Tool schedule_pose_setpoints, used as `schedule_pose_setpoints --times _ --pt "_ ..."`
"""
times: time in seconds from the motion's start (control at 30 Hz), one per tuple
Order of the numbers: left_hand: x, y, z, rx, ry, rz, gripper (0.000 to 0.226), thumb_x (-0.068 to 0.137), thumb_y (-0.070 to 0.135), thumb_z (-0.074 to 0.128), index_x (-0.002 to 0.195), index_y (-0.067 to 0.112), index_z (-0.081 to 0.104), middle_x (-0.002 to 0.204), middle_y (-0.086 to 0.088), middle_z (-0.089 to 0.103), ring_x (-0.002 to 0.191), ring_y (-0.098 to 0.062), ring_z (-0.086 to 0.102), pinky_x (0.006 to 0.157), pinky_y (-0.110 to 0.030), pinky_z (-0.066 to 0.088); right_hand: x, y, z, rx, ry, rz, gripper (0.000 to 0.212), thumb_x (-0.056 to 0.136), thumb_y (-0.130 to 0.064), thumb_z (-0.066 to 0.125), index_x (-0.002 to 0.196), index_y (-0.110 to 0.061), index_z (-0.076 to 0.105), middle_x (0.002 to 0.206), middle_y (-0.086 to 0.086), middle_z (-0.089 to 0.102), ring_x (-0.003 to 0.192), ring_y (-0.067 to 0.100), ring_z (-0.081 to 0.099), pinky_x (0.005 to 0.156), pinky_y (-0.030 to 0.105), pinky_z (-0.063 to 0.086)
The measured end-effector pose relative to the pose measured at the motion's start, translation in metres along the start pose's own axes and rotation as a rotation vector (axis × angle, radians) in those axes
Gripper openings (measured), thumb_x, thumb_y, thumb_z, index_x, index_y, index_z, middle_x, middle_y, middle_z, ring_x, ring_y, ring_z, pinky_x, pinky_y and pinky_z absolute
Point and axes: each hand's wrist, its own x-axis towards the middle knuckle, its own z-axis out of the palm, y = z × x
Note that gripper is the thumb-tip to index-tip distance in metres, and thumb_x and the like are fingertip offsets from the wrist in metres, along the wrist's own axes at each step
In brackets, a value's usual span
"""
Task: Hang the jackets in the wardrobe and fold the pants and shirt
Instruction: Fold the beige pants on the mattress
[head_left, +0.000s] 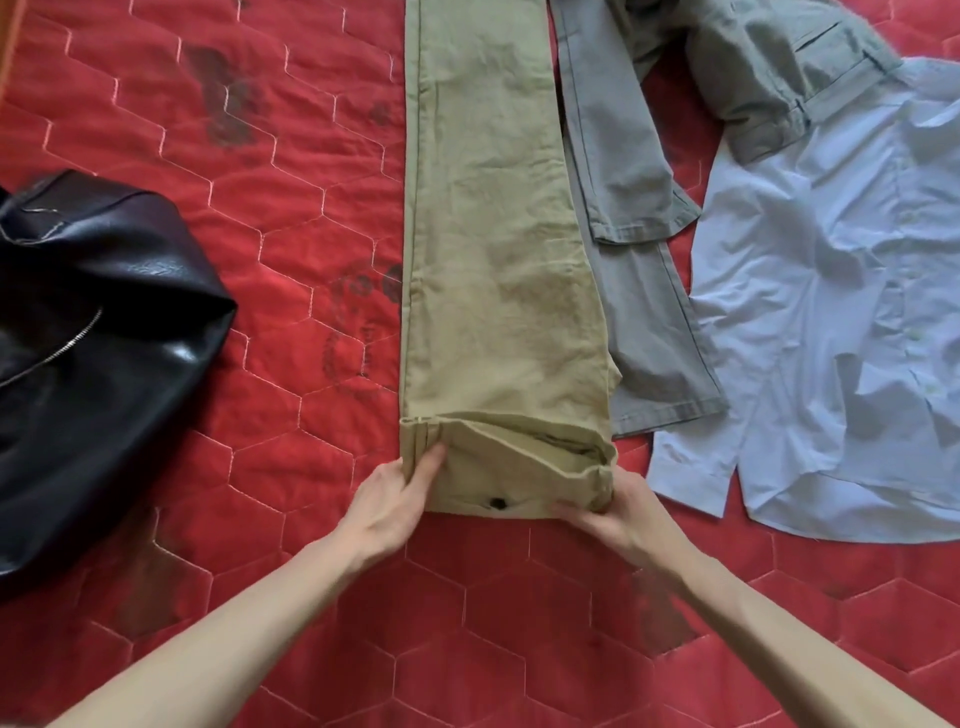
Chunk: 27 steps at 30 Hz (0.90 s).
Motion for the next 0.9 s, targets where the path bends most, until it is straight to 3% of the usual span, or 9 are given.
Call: schedule_pose_setpoints --times 0.07,0.17,0.27,0.37,0.47,0.6,0.67,0.77,0.9 --pt "0.006 0.006 0.0 -0.045 0.009 -0.026 0.111 0.071 0.104 0.017 0.109 0.018 0.076 0.104 -0.006 0.078 0.1 -0.024 0.071 0.099 -0.043 0.053 0.004 -0.001 0.005 0.034 0.071 0.084 0.036 0.091 -0.057 0.074 0.083 -0.023 0.066 0.072 -0.017 0.066 0.068 -0.002 0.057 0.062 0.026 0.045" --pt "0.008 0.004 0.003 -0.099 -0.007 -0.02 0.086 0.075 0.093 0.044 0.117 0.025 0.078 0.113 0.006 0.078 0.112 -0.013 0.07 0.106 -0.04 0.052 0.015 -0.009 0.012 0.061 0.168 0.212 0.053 0.098 -0.058 0.062 0.075 -0.011 0.055 0.072 0.008 0.064 0.068 0.01 0.05 0.068 0.045 0.047" --pt "0.011 0.002 0.001 -0.106 -0.039 -0.028 0.079 0.071 0.085 0.06 0.117 0.024 0.078 0.112 0.011 0.079 0.111 -0.009 0.071 0.105 -0.041 0.054 0.034 -0.014 0.018 -0.048 0.225 0.312 0.052 0.103 -0.057 0.051 0.072 -0.016 0.046 0.066 -0.002 0.059 0.066 0.017 0.052 0.068 0.044 0.042" --pt "0.021 0.004 -0.004 -0.153 -0.006 -0.077 0.081 0.071 0.086 0.059 0.109 0.018 0.079 0.108 0.006 0.08 0.107 -0.016 0.073 0.104 -0.046 0.054 0.053 -0.018 0.02 -0.154 0.253 0.4 0.055 0.106 -0.058 0.041 0.074 -0.015 0.057 0.076 0.003 0.069 0.078 0.029 0.063 0.075 0.044 0.046" --pt "0.032 0.005 -0.006 -0.059 0.043 -0.113 0.076 0.084 0.083 0.053 0.098 0.013 0.077 0.098 -0.002 0.08 0.101 -0.028 0.074 0.1 -0.049 0.053 0.061 -0.017 0.022 -0.194 0.274 0.435 0.058 0.108 -0.055 0.037 0.073 -0.016 0.06 0.081 0.007 0.07 0.081 0.031 0.064 0.075 0.042 0.045" --pt "0.036 0.003 -0.005 0.019 0.04 -0.092 0.073 0.095 0.079 0.041 0.093 0.014 0.074 0.095 0.003 0.079 0.098 -0.025 0.073 0.099 -0.048 0.053 0.057 -0.017 0.027 -0.193 0.437 0.332 0.056 0.107 -0.053 0.035 0.07 -0.013 0.049 0.064 0.006 0.06 0.067 0.036 0.06 0.062 0.042 0.038" --pt "0.035 0.0 -0.003 -0.015 0.074 -0.058 0.086 0.088 0.087 0.036 0.093 0.009 0.072 0.094 0.001 0.079 0.094 -0.025 0.073 0.095 -0.049 0.054 0.055 -0.019 0.029 -0.185 0.567 0.272 0.05 0.105 -0.053 0.034 0.073 -0.016 0.045 0.057 0.004 0.053 0.058 0.037 0.056 0.058 0.038 0.03" --pt "0.035 -0.003 0.002 -0.066 0.19 -0.024 0.09 0.082 0.089 0.033 0.083 0.005 0.064 0.078 -0.003 0.073 0.077 -0.029 0.066 0.082 -0.049 0.056 0.063 -0.016 0.029 -0.181 0.649 0.329 0.038 0.109 -0.041 0.045 0.084 -0.014 0.056 0.063 0.007 0.059 0.065 0.039 0.061 0.06 0.037 0.031" --pt "0.044 0.005 0.007 -0.148 0.311 -0.022 0.069 0.091 0.076 0.054 0.058 0.019 0.033 0.055 0.007 0.035 0.055 -0.02 0.033 0.056 -0.04 0.03 0.072 -0.015 0.026 -0.262 0.608 0.451 0.038 0.109 -0.044 0.044 0.092 -0.015 0.061 0.074 0.01 0.066 0.077 0.04 0.065 0.064 0.038 0.037"
